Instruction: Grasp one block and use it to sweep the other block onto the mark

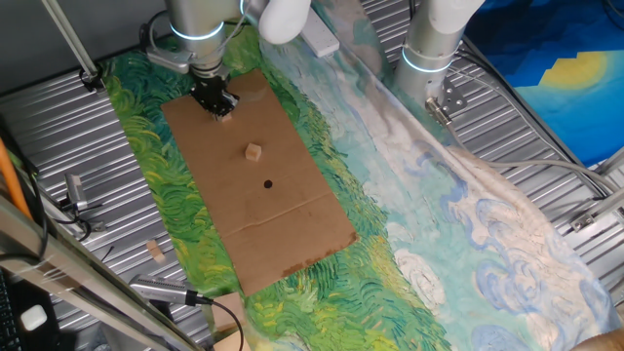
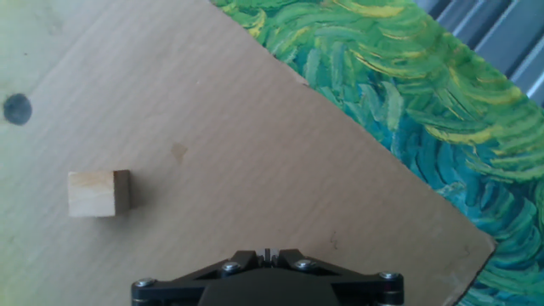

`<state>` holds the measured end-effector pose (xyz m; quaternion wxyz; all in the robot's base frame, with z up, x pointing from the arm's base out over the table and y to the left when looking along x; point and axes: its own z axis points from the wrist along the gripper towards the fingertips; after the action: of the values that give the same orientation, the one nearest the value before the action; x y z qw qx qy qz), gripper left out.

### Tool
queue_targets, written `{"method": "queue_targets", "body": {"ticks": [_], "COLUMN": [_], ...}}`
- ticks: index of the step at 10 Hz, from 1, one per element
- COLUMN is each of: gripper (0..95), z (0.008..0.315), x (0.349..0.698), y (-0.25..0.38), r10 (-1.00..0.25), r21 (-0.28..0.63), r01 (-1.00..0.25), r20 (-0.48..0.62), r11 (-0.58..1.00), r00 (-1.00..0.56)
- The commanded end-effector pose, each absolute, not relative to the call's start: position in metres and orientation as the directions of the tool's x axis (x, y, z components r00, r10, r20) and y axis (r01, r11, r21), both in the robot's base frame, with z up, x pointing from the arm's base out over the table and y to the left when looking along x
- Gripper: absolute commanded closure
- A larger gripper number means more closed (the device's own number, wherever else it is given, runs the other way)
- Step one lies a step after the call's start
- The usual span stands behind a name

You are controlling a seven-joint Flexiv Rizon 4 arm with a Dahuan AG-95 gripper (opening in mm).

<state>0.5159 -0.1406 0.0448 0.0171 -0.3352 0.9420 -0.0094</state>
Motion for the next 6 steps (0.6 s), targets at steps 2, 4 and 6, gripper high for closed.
{"method": "queue_targets", "body": {"ticks": [2, 4, 6], "gripper": [95.0, 95.0, 95.0], "z": [0.0452, 0.0452, 0.0452], "x": [0.5157, 0.5157, 0.5157], "y": [-0.1407, -0.1407, -0.1407], "r10": [-0.613, -0.602, -0.595], "r21": [-0.016, -0.018, -0.019], "r01": [-0.612, -0.602, -0.595], "r20": [-0.022, -0.016, -0.012], "r11": [0.790, 0.799, 0.803], "r00": [-0.790, -0.798, -0.803]}}
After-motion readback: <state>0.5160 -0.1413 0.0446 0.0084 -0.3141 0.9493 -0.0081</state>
